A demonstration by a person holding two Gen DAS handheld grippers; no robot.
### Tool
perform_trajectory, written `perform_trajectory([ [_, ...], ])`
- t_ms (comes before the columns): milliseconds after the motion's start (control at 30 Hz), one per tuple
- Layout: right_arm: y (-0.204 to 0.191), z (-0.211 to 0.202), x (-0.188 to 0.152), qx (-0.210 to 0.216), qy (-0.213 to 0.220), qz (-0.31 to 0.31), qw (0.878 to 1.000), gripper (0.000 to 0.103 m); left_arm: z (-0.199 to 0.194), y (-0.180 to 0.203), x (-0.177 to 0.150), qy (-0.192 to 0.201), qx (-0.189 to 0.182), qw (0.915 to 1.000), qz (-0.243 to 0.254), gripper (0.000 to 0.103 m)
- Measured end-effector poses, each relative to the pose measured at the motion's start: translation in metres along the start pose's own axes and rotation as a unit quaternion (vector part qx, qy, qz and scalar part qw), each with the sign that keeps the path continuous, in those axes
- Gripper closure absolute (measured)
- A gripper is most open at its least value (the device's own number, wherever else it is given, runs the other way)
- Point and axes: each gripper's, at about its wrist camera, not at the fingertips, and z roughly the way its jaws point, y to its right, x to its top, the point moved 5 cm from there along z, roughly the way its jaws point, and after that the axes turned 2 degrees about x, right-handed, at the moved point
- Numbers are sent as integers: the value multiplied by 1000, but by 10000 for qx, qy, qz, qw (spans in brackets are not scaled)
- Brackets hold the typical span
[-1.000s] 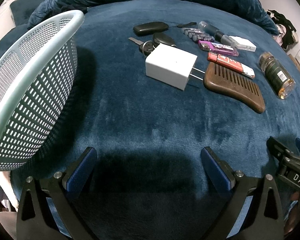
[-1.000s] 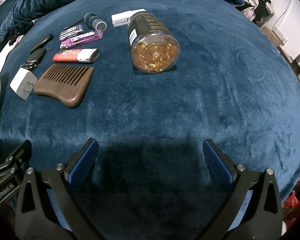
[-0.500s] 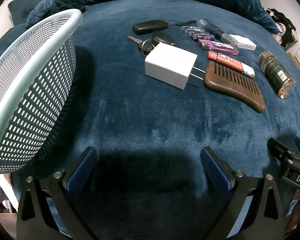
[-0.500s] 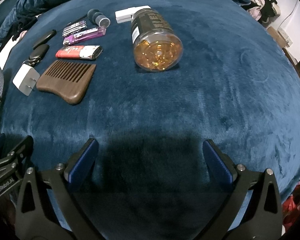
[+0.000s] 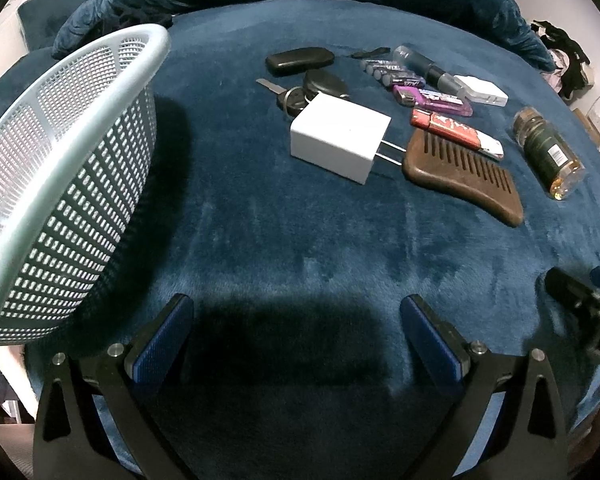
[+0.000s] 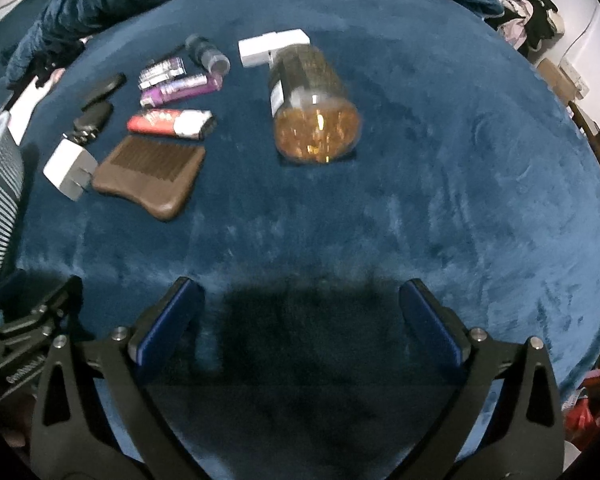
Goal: Organize rigid objects
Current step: 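Grasp the white wall charger with the left tool while the right tool grasps the capsule jar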
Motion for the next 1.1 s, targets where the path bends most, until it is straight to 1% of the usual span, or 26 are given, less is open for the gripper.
perform_trajectory([
  [67,2,-14,3,0,139,-6,9999,1,-6,0,0,-26,-45,10000,-53,2],
  [133,0,-26,11,55,289,-50,9996,1,-16,4,1,4,-194,9997,-119,2],
  [267,3,-46,45,16,746,-124,9971,1,-30,12,12,108,-336,9992,-163,2],
  [333,7,-45,59,-18,816,-102,9966,1,-36,14,19,112,-402,9987,-282,2],
  [433,6,-24,88,-57,733,13,9973,2,-39,16,32,63,-398,9973,-614,3],
  [500,9,-11,96,31,615,123,9980,10,-35,21,46,-30,-391,9954,-874,5],
  [533,11,-6,97,106,560,181,9982,18,-32,21,53,-80,-374,9942,-1004,5],
  [600,13,4,95,281,447,309,9981,25,-24,20,64,-181,-329,9911,-1280,6],
  [633,14,7,94,347,407,353,9979,34,-20,19,68,-219,-292,9894,-1408,6],
  [667,14,9,92,424,359,371,9978,52,-15,17,73,-270,-241,9873,-1546,7],
  [700,13,11,90,521,297,373,9975,54,-10,15,76,-324,-201,9851,-1680,7],
  [833,11,9,91,635,275,379,9969,54,4,9,85,-537,-149,9725,-2261,8],
  [933,12,9,89,726,209,415,9963,54,15,5,90,-641,-109,9637,-2590,12],
  [967,13,8,88,745,185,429,9961,54,18,4,90,-690,-103,9613,-2665,15],
  [1033,12,8,87,751,133,434,9961,54,23,3,88,-813,-28,9581,-2747,27],
  [1067,12,7,87,756,99,434,9961,54,23,3,87,-807,-27,9593,-2704,40],
  [1100,12,6,87,758,73,431,9962,54,22,5,87,-771,-117,9629,-2584,48],
])
